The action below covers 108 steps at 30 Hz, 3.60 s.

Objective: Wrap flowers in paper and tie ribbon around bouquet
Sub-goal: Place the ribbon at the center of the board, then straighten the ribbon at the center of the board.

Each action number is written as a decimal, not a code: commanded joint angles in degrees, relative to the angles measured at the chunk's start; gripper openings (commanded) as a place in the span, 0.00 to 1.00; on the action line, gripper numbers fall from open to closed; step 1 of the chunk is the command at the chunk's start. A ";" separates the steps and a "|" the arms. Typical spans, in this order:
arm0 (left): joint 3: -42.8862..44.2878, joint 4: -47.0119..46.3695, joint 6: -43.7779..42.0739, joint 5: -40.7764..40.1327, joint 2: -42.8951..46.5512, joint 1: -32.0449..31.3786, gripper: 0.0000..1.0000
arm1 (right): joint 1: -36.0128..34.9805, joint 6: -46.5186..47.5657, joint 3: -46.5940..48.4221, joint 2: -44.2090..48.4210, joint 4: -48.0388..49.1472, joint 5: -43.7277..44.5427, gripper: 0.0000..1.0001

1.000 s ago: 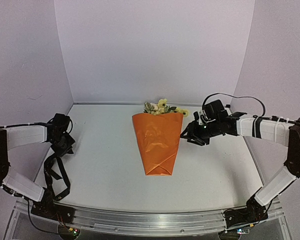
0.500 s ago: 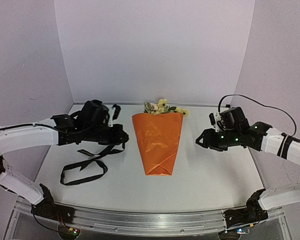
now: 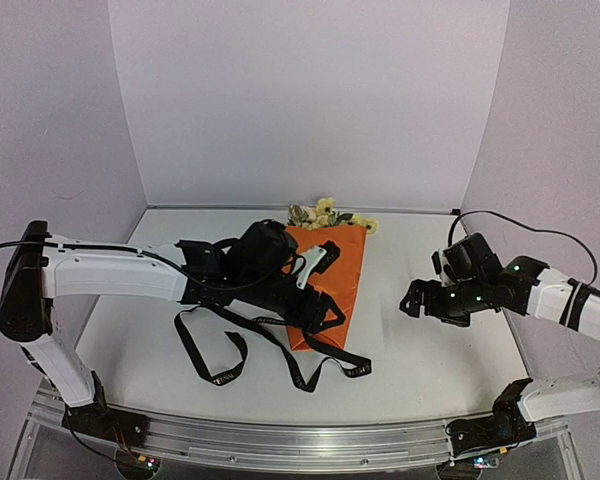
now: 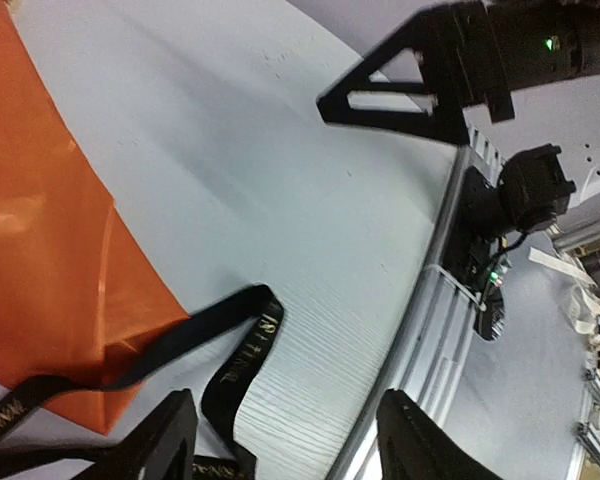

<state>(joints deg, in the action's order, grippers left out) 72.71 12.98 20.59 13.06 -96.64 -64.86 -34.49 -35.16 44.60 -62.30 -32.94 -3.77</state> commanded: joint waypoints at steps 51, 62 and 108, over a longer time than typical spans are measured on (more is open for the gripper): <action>-34.00 -7.27 23.62 -5.38 12.12 16.35 0.62 | -24.94 13.94 61.27 -65.86 -20.68 0.31 0.45; -28.60 -2.66 24.74 -11.84 2.82 12.34 0.40 | -25.01 10.68 61.59 -65.01 -20.70 0.33 0.19; -27.11 21.91 21.59 -50.85 33.26 67.62 0.00 | 30.61 9.90 20.86 -16.46 -37.85 29.34 0.00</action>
<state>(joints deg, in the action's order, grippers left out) 45.93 36.93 41.95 -38.86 -63.13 0.48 -7.61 -25.32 63.39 -77.21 -68.45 23.90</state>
